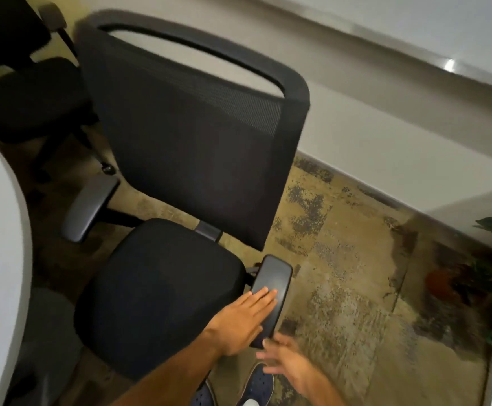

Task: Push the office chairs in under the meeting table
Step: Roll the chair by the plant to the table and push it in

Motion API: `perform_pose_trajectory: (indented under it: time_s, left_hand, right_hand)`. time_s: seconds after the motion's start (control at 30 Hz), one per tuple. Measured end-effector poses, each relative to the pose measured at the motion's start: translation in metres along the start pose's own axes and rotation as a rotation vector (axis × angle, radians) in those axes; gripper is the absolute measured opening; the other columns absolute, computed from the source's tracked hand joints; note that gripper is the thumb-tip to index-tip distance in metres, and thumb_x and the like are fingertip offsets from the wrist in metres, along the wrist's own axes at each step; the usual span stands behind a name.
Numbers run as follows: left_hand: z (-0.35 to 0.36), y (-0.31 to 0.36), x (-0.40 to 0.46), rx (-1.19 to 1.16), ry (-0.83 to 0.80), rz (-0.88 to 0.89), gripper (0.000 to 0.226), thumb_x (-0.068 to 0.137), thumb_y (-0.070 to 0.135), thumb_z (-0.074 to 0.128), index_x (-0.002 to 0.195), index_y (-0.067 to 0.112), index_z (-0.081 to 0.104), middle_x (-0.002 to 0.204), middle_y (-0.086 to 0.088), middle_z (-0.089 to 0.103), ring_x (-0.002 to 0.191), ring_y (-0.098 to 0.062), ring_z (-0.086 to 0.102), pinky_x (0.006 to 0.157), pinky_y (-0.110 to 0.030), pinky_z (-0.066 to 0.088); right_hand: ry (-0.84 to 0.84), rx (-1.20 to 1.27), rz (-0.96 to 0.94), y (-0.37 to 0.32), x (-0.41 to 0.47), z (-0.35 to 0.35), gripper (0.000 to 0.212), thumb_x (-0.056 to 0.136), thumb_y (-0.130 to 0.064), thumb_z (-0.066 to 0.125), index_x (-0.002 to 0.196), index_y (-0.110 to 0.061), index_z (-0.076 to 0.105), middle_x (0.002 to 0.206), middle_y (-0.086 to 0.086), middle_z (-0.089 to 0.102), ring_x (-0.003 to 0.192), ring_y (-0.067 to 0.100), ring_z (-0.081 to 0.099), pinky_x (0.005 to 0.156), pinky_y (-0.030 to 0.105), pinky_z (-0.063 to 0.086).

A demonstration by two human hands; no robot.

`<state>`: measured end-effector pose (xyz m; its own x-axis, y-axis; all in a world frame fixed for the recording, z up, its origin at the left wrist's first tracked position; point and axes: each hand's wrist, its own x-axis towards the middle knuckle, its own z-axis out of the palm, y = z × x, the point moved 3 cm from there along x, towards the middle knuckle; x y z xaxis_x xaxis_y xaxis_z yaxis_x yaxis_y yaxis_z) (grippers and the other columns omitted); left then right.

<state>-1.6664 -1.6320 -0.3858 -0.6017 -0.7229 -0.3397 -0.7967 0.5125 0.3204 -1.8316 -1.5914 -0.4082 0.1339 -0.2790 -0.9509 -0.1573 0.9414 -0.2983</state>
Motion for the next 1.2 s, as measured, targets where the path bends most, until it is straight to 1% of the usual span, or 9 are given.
perform_pose_trajectory:
  time_s: [0.1, 0.13, 0.23, 0.33, 0.4, 0.57, 0.73, 1.0, 1.2]
  left_hand:
    - [-0.020, 0.007, -0.036, -0.176, -0.063, -0.073, 0.062, 0.106, 0.034, 0.030, 0.161, 0.021, 0.004, 0.169, 0.004, -0.002, 0.154, -0.014, -0.001, 0.123, -0.032, -0.002]
    - [-0.031, 0.006, -0.047, -0.233, -0.019, -0.141, 0.061, 0.106, 0.036, 0.031, 0.161, 0.023, 0.007, 0.169, 0.006, 0.000, 0.154, -0.013, 0.002, 0.123, -0.030, -0.001]
    - [-0.093, -0.002, -0.082, -0.380, 0.256, -0.374, 0.060, 0.105, 0.039, 0.038, 0.160, 0.025, 0.019, 0.167, 0.006, 0.013, 0.152, -0.015, 0.017, 0.121, -0.026, 0.011]
    - [-0.166, -0.002, -0.116, -0.442, 0.497, -0.508, 0.059, 0.105, 0.038, 0.044, 0.159, 0.023, 0.025, 0.166, 0.004, 0.022, 0.149, -0.017, 0.025, 0.116, -0.025, 0.018]
    - [-0.207, 0.004, -0.126, -0.495, 0.594, -0.536, 0.059, 0.105, 0.039, 0.046, 0.158, 0.025, 0.026, 0.166, 0.006, 0.021, 0.149, -0.015, 0.024, 0.116, -0.025, 0.020]
    - [-0.291, 0.043, -0.127, -0.564, 0.786, -0.469, 0.063, 0.103, 0.048, 0.045, 0.159, 0.028, 0.022, 0.167, 0.010, 0.014, 0.147, 0.002, 0.009, 0.118, -0.024, 0.016]
    - [-0.320, 0.065, -0.093, -0.596, 0.834, -0.434, 0.069, 0.102, 0.058, 0.038, 0.160, 0.031, 0.013, 0.168, 0.014, 0.004, 0.150, 0.001, 0.001, 0.121, -0.027, 0.011]
    - [-0.332, 0.067, -0.046, -0.710, 0.790, -0.722, 0.078, 0.100, 0.065, 0.038, 0.161, 0.026, 0.010, 0.169, 0.008, 0.007, 0.152, -0.004, 0.004, 0.123, -0.032, 0.014]
    - [-0.317, 0.097, -0.021, -0.693, 0.586, -0.687, 0.085, 0.096, 0.066, 0.044, 0.161, 0.025, 0.007, 0.169, 0.004, 0.010, 0.152, -0.010, 0.008, 0.122, -0.031, 0.015]
  right_hand:
    - [0.132, -0.120, -0.092, -0.006, -0.035, -0.012, 0.042, 0.094, 0.005, 0.063, 0.134, 0.005, 0.051, 0.093, 0.011, 0.067, 0.074, 0.024, 0.063, 0.051, 0.025, 0.048]
    - [0.183, -0.115, -0.161, -0.019, -0.050, -0.018, 0.044, 0.095, 0.005, 0.061, 0.137, 0.006, 0.049, 0.102, 0.016, 0.067, 0.083, 0.028, 0.064, 0.056, 0.024, 0.050]
    - [0.338, -0.240, -0.463, -0.080, -0.117, -0.038, 0.045, 0.101, -0.016, 0.058, 0.144, -0.009, 0.047, 0.136, 0.012, 0.059, 0.125, 0.029, 0.057, 0.102, 0.040, 0.049]
    - [0.522, -0.374, -0.866, -0.154, -0.209, -0.041, 0.033, 0.103, -0.026, 0.055, 0.136, -0.027, 0.054, 0.124, -0.007, 0.063, 0.119, 0.017, 0.060, 0.100, 0.038, 0.049]
    - [0.596, -0.475, -1.072, -0.201, -0.256, -0.032, 0.035, 0.102, -0.025, 0.055, 0.137, -0.025, 0.055, 0.125, -0.010, 0.062, 0.117, 0.010, 0.057, 0.100, 0.035, 0.047]
    - [0.641, -0.963, -1.481, -0.304, -0.341, 0.007, 0.038, 0.093, -0.013, 0.065, 0.131, -0.013, 0.061, 0.131, 0.008, 0.062, 0.123, 0.027, 0.054, 0.105, 0.041, 0.044]
    - [0.376, -1.420, -1.643, -0.397, -0.338, 0.045, 0.042, 0.092, -0.030, 0.056, 0.132, -0.016, 0.061, 0.132, 0.008, 0.063, 0.124, 0.028, 0.052, 0.103, 0.049, 0.047]
    - [-0.123, -2.050, -1.574, -0.492, -0.254, 0.075, 0.055, 0.097, -0.054, 0.054, 0.144, -0.023, 0.054, 0.154, -0.001, 0.048, 0.149, 0.022, 0.029, 0.123, 0.043, 0.022]
    - [-0.199, -2.214, -1.508, -0.508, -0.226, 0.020, 0.070, 0.093, -0.078, 0.026, 0.141, -0.035, 0.055, 0.152, -0.014, 0.048, 0.149, 0.012, 0.026, 0.125, 0.044, -0.002]
